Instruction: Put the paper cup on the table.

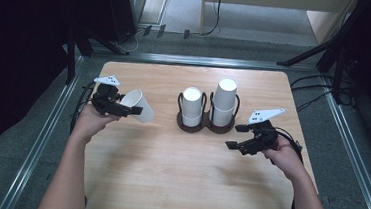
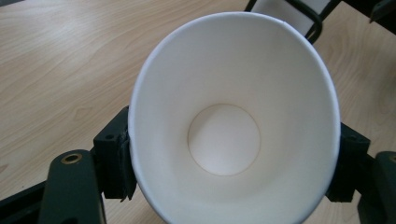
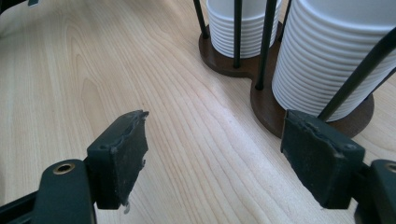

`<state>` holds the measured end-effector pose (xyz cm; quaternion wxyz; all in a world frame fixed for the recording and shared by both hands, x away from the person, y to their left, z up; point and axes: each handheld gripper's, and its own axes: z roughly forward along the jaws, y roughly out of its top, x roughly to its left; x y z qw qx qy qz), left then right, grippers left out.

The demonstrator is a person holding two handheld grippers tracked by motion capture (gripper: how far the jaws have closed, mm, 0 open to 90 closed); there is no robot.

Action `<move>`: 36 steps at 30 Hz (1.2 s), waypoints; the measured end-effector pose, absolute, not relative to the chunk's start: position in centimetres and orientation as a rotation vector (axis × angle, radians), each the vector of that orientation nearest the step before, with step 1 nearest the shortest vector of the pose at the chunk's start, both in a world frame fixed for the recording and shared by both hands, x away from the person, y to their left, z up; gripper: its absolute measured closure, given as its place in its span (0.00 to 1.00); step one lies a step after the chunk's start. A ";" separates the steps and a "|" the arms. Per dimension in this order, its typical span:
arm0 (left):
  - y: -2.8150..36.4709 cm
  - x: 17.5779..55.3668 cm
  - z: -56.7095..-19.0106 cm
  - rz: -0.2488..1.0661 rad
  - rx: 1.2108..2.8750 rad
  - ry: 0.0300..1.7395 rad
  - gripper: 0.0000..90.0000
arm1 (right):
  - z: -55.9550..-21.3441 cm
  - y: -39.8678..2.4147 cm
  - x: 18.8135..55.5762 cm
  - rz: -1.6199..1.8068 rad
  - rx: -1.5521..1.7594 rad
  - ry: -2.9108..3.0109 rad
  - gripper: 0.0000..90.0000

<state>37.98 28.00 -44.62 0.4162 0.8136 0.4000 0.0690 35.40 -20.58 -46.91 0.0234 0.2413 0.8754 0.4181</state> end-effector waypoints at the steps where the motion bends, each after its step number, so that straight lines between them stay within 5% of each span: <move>1: 28.1 38.1 -44.8 0.179 2.046 1.014 0.26 | -47.0 -20.6 35.4 1.295 0.750 2.709 0.26; 36: 27.1 40.1 -48.3 0.339 2.244 1.179 0.23 | -47.3 -21.1 35.0 1.272 0.768 2.707 0.26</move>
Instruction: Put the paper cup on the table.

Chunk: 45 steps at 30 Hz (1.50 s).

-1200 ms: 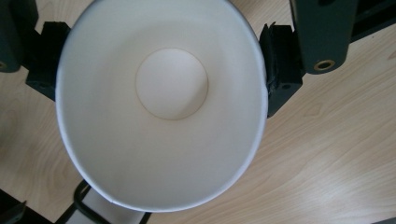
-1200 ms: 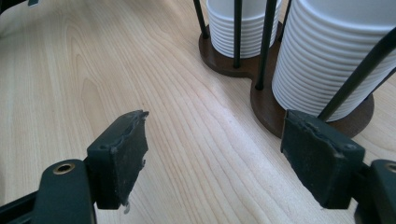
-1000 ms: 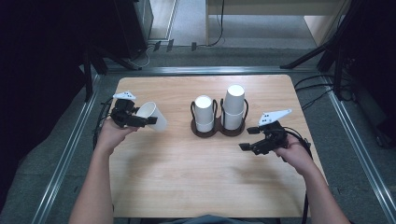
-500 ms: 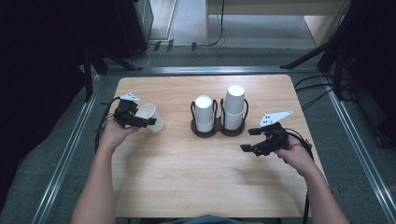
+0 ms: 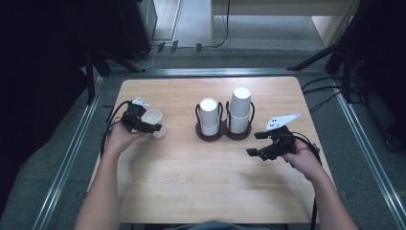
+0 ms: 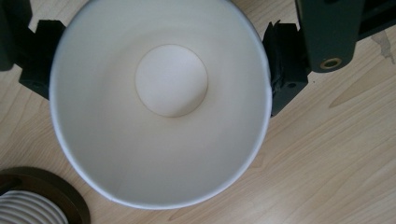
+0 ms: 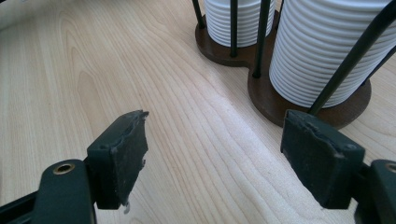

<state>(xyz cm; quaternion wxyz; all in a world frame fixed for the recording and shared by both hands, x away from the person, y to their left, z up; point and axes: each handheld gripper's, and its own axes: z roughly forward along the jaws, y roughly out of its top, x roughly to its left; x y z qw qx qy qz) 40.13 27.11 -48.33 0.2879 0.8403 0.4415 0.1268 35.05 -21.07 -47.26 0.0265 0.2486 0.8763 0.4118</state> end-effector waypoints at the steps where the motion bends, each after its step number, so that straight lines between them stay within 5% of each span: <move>1: 27.1 40.1 -48.3 0.337 2.243 1.180 0.23 | -47.3 -21.1 35.1 1.272 0.769 2.708 0.26; 14: 26.9 40.4 -48.5 0.298 2.228 1.203 0.14 | -47.3 -21.0 35.0 1.270 0.760 2.713 0.26; 45: 26.8 39.9 -45.5 0.234 2.116 1.187 0.11 | -47.4 -20.9 35.2 1.256 0.752 2.728 0.26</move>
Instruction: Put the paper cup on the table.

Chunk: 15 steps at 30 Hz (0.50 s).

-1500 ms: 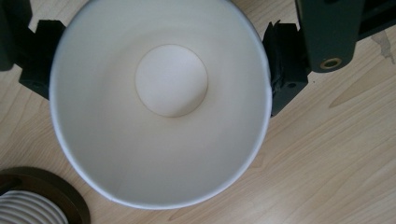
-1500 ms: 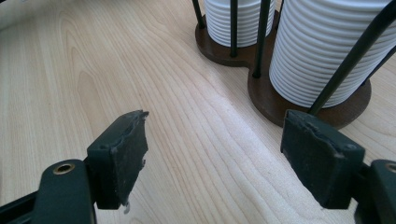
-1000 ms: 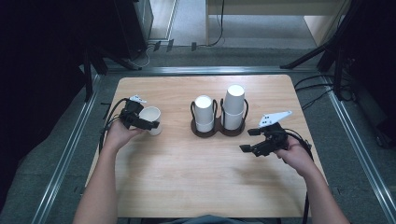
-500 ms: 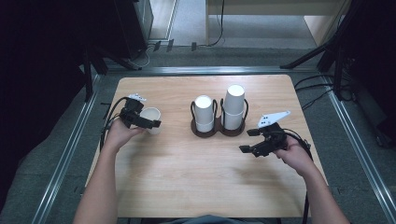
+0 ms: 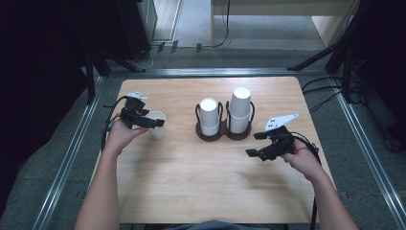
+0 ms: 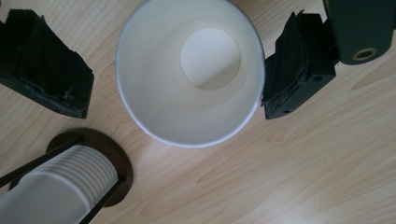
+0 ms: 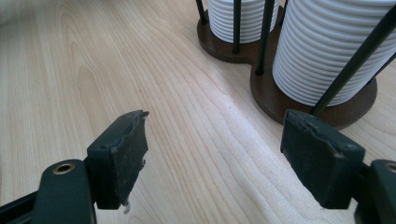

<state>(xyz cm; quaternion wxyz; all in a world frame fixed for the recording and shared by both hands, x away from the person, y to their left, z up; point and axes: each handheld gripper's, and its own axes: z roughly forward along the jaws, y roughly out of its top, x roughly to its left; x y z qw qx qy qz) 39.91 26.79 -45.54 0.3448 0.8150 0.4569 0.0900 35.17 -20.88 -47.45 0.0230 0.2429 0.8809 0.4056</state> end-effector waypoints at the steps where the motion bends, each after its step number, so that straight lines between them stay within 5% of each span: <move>1: 26.9 39.8 -45.4 0.250 2.110 1.180 0.11 | -47.4 -20.9 35.2 1.257 0.753 2.728 0.26; 15: 26.8 38.9 -43.1 0.270 2.061 1.123 0.11 | -47.4 -20.9 35.1 1.256 0.749 2.737 0.26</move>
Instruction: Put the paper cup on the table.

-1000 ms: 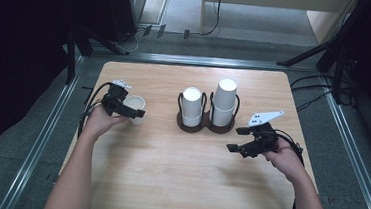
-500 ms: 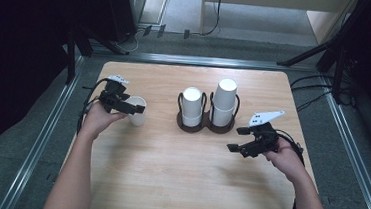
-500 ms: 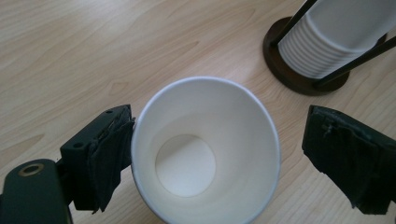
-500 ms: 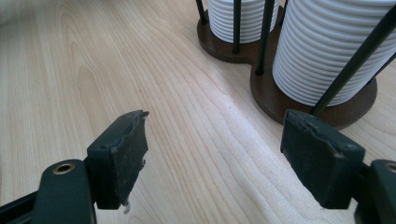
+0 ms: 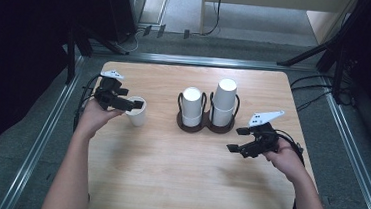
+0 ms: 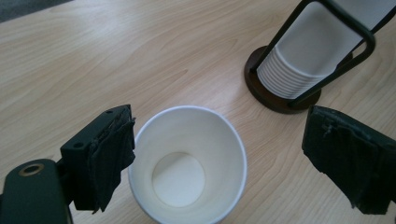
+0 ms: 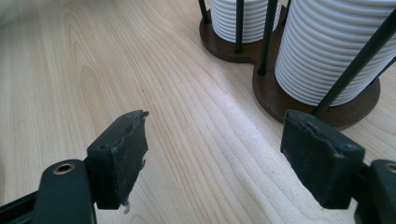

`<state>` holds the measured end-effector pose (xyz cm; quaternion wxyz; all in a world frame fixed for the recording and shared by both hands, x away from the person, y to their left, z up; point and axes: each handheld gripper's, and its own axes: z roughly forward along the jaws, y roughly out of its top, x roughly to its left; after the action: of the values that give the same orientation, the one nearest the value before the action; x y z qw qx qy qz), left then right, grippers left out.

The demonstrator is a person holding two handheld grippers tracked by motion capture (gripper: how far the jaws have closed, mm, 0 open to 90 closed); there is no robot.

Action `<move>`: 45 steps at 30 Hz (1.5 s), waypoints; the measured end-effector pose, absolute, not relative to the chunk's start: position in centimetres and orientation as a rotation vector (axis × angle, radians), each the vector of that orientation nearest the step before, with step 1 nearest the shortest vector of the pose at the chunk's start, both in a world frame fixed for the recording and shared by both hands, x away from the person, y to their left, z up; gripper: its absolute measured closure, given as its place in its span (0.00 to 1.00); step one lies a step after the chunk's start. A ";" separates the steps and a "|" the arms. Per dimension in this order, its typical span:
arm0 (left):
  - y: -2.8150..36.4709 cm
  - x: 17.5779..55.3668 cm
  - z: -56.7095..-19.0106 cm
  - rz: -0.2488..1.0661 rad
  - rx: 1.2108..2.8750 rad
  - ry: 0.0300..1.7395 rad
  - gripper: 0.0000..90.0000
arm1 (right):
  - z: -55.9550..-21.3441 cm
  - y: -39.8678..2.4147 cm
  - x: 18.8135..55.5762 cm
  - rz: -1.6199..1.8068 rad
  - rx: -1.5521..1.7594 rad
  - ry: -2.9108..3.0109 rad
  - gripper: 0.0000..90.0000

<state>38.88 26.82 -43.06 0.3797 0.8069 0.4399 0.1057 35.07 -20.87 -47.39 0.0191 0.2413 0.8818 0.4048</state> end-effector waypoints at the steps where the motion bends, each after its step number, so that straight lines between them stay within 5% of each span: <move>1: 26.7 38.8 -42.9 0.263 2.064 1.117 0.11 | -47.4 -20.9 35.0 1.256 0.747 2.738 0.26; 45: 17.9 36.5 -42.3 0.116 2.130 0.856 0.15 | -47.2 -20.8 34.8 1.255 0.733 2.724 0.26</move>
<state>36.48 17.88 -42.33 0.4091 0.8456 0.3399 0.0462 34.83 -20.85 -47.16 0.0272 0.2373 0.8819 0.4065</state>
